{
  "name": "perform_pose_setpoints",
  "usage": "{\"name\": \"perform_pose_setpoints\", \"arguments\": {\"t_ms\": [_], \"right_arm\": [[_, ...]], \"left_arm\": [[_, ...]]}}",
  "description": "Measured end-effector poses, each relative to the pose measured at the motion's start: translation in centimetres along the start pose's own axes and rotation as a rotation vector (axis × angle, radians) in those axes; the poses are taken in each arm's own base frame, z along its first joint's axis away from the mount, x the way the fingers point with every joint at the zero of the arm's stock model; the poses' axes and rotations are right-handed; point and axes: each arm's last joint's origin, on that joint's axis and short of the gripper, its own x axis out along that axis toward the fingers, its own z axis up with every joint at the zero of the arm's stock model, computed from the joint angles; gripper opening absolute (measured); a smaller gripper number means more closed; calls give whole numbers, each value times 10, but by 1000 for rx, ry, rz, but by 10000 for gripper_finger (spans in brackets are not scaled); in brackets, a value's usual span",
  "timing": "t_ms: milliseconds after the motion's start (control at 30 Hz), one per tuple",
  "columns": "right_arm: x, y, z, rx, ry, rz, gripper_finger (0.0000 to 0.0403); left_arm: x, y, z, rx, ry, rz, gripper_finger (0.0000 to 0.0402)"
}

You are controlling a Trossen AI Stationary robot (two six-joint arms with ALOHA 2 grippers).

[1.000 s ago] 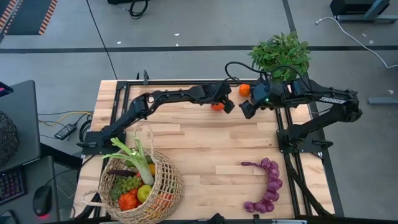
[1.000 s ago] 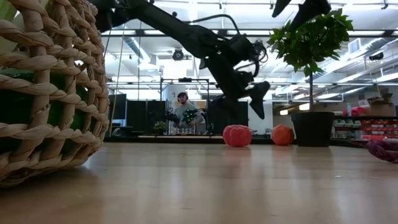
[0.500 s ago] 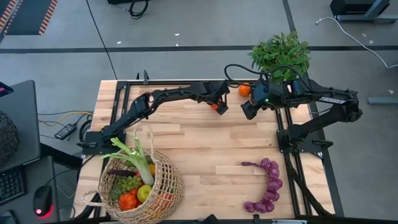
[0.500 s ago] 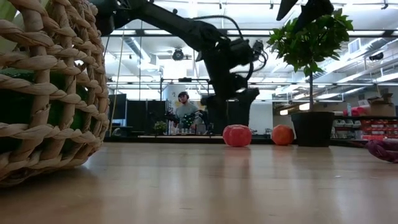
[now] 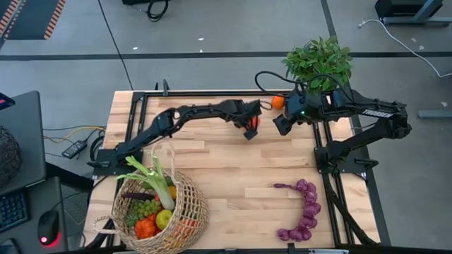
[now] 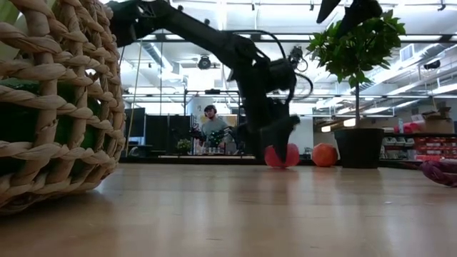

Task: Build produce basket
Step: Put the pumpkin into the basket

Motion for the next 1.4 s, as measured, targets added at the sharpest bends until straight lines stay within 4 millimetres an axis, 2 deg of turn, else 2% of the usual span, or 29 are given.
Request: {"name": "perform_pose_setpoints", "arguments": {"t_ms": [167,367,567,733,900,1100,1233,1400], "right_arm": [[0,1,-1,18,25,23,348],[0,1,-1,19,41,36,348],[0,1,-2,0,41,34,348],[0,0,-2,-8,45,29,348],[0,-1,-3,-14,56,20,348],[-1,-2,-4,-17,64,14,348],[-1,-3,-5,-22,74,6,348],[-2,-4,-6,-22,76,7,348]], "left_arm": [[4,-12,-6,82,-11,94,389],[-1,-14,7,30,-116,63,389],[-13,-20,21,97,-216,-3,389],[-12,-21,22,97,-226,-13,389],[2,-21,17,101,-198,-8,389],[-1,-28,20,104,-244,-25,388],[-3,-34,23,103,-292,-41,369],[1,-36,21,105,-281,-42,306]]}}
